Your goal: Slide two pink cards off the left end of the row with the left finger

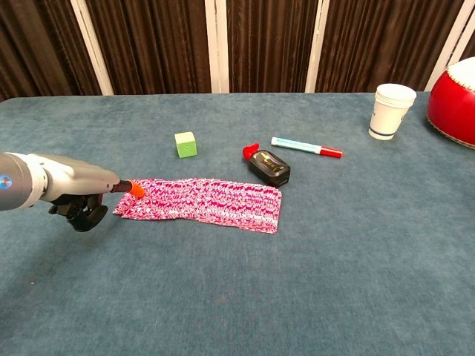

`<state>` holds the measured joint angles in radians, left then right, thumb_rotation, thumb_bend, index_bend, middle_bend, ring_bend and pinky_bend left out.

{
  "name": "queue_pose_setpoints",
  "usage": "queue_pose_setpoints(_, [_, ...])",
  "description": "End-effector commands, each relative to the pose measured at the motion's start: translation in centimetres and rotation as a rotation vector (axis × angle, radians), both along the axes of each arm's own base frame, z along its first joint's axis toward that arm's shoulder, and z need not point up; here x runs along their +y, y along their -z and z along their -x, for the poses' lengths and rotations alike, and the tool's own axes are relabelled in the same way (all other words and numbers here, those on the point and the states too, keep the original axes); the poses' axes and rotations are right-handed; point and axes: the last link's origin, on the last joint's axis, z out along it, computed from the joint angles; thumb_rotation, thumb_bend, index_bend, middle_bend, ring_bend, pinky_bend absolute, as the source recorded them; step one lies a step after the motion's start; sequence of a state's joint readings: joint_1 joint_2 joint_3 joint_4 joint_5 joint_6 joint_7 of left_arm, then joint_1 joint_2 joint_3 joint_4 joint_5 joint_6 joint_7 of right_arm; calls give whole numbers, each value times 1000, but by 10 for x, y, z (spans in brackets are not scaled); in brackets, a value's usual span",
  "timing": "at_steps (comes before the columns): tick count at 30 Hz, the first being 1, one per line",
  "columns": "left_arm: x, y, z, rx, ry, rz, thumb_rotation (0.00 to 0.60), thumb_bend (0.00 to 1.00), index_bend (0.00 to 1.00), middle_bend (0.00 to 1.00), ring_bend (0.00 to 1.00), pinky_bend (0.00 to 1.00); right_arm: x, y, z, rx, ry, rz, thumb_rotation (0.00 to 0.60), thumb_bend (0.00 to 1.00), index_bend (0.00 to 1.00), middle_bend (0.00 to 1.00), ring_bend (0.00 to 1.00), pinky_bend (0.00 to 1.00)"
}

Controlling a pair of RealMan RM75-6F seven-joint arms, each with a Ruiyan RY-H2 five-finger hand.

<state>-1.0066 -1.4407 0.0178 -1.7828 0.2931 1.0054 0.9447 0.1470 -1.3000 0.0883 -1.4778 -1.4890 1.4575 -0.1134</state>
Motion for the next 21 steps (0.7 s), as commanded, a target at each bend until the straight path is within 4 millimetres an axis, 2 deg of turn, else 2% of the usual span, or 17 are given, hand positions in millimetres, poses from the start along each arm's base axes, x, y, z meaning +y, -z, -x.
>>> queue_pose_setpoints(1, [0,1,1,9,-4,2,600,993,62,824,798,697,0,0,0,0,0,0,600,284,14,150,228,238])
queue_pose_setpoints(10, [-1,-4,10,37,-25,-1,600,994,62,824,798,697,0,-1,-1,-6,-5,5,600,284,14,150,228,238])
queue_pose_setpoints(21, [0,-22,47,97,-99,-43,600,994,62,824,798,697,1,-1,-2,-11,-9,0,600,284,14,150,228,238])
